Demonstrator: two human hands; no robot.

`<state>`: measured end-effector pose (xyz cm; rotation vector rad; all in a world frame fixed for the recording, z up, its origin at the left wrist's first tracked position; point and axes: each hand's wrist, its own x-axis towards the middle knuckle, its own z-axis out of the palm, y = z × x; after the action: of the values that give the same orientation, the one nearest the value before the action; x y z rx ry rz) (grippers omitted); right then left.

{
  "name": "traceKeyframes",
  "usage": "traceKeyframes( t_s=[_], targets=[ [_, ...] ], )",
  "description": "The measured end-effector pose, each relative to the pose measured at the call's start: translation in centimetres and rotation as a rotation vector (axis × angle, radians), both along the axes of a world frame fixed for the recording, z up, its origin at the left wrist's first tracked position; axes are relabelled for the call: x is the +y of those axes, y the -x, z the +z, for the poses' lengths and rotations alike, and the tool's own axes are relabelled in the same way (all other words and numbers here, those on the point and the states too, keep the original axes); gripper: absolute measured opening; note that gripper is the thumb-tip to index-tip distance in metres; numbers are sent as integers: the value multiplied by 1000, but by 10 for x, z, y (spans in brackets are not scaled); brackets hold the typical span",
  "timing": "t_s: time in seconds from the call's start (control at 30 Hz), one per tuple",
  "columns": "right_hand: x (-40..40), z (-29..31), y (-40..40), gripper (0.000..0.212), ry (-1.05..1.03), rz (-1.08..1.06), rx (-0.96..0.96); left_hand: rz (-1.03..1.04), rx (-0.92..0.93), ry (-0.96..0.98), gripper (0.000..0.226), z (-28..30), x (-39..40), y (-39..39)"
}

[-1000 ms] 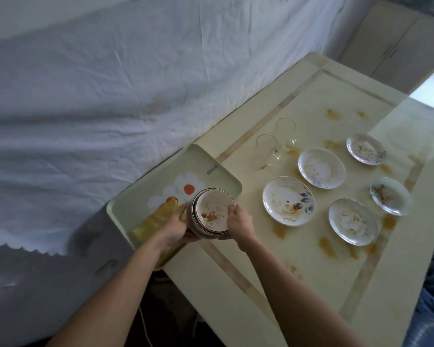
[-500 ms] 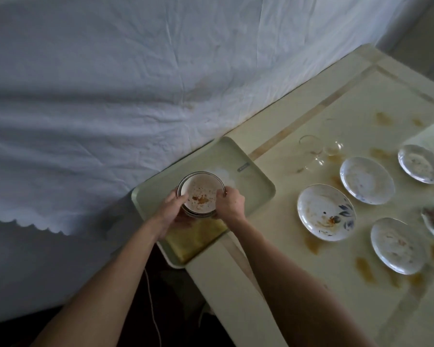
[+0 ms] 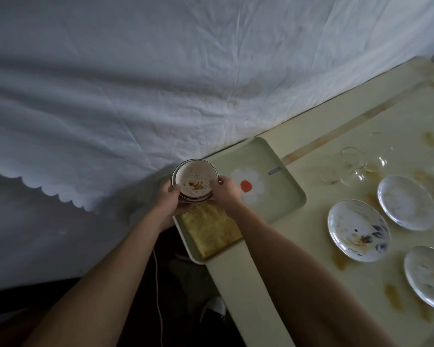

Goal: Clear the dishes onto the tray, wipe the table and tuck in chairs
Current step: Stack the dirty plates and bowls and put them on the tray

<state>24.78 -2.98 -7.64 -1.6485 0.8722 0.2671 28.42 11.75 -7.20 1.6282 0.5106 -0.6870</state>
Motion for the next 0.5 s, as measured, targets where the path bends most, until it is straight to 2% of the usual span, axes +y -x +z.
traceKeyframes(
  t_s=[0.07, 0.13, 0.17, 0.23, 0.3, 0.43, 0.5],
  targets=[
    [-4, 3, 3, 24, -43, 42, -2, -81, -83, -226, 37, 3, -1, -4],
    [-12, 12, 11, 29, -66, 48, -15, -156, -272, -495, 53, 16, -7, -5],
    [-16, 16, 17, 28, -75, 35, -15, -138, -396, -535, 56, 27, -13, -5],
    [-31, 27, 37, 27, -67, -23, -29, -95, -650, -468, 48, 46, -35, -2],
    [-58, 37, 65, 36, -9, -85, -27, -87, -777, -347, 34, 58, -69, 8],
    [-125, 44, 137, 45, 21, -284, -42, -324, -690, -191, 9, 64, -151, 59],
    [-157, 43, 175, 46, 36, -384, -36, -414, -601, -94, 6, 56, -189, 95]
  ],
)
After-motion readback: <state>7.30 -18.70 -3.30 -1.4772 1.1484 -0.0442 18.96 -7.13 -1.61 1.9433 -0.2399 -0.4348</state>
